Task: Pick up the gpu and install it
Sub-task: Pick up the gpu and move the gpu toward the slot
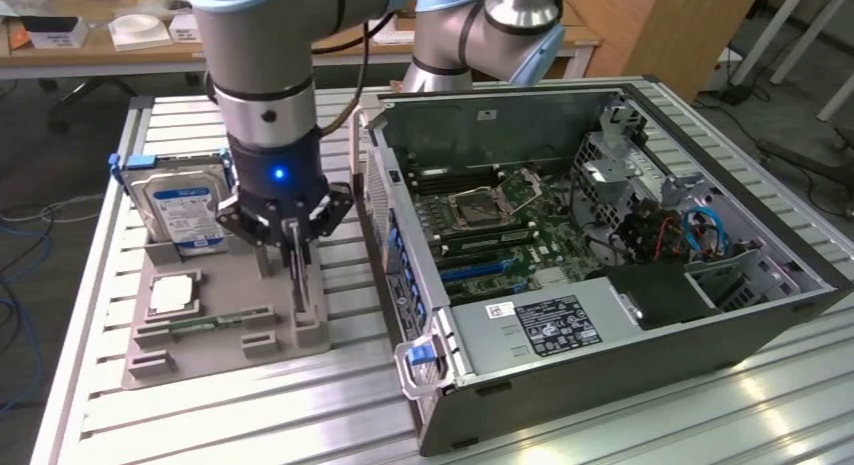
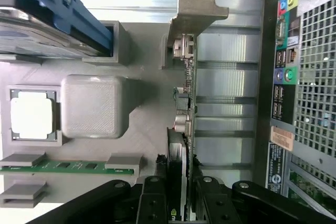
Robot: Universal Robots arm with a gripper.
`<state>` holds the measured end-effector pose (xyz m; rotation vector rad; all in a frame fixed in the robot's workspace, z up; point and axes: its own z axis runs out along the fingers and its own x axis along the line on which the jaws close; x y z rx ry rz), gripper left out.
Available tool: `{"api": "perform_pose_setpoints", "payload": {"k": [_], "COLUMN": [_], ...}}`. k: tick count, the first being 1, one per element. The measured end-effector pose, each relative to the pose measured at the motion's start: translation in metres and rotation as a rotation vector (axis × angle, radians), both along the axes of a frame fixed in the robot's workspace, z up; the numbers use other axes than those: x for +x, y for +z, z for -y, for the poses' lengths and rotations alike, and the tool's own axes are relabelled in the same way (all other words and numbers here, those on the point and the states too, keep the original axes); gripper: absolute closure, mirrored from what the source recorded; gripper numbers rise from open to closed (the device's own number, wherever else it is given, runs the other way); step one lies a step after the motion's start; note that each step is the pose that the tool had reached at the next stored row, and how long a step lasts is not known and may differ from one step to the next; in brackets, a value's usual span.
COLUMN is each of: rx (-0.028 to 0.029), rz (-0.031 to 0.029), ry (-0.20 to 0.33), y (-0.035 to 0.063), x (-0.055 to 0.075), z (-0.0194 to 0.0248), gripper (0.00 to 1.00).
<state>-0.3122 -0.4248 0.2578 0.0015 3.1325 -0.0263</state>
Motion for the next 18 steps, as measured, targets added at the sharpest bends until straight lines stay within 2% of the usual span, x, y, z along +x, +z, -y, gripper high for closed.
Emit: {"api": "perform_pose_setpoints", "payload": {"k": [13,18], "rx": [0.0000,-0.0001], "rz": [0.0000,-0.0001], "ry": [0.000,0.000], "y": [0.0589,0.0760], "x": [0.000,0.000], "z": [0.0000,0.0000], "gripper": [0.73,0.73]}}
